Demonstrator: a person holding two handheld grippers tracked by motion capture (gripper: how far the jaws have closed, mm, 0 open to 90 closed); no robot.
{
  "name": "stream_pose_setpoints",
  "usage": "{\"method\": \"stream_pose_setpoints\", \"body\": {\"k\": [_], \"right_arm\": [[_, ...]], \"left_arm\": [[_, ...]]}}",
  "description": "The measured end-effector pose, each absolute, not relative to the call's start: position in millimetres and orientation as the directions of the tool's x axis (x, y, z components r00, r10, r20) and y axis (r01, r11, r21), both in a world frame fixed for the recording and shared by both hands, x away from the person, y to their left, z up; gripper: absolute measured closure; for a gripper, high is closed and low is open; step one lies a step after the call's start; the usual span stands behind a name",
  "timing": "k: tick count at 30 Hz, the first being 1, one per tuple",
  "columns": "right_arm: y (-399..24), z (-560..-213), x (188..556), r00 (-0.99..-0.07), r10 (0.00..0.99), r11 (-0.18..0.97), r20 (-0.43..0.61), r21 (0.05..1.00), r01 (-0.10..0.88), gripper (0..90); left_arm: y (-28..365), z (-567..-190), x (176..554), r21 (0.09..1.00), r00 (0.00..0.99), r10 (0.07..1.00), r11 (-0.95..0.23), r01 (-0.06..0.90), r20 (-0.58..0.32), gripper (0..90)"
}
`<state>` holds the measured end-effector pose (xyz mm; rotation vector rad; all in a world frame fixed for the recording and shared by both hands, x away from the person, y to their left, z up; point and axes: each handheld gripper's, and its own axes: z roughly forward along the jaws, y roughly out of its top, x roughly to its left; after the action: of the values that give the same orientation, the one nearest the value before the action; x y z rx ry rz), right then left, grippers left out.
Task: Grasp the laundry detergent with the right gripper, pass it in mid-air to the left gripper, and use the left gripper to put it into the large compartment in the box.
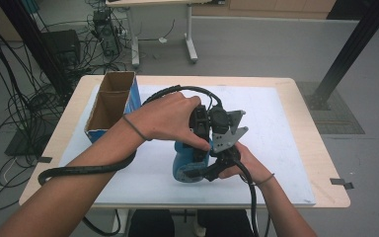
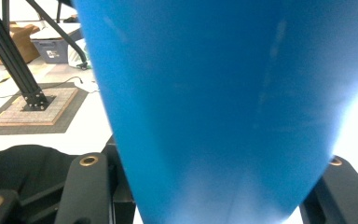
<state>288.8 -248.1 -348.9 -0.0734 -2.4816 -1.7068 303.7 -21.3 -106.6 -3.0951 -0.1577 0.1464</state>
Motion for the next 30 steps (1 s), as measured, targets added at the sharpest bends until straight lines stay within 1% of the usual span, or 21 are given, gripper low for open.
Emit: {"method": "stream_pose_setpoints", "body": {"k": [30], "right_arm": [[-247.3,-349.5,292.3,-0.99,-0.045,0.341,0.136,0.933,0.112,41.7]], "left_arm": [[-13.5,-101.4,302.8,-0.025,0.99,0.115,-0.993,0.113,-0.087,37.7]]}}
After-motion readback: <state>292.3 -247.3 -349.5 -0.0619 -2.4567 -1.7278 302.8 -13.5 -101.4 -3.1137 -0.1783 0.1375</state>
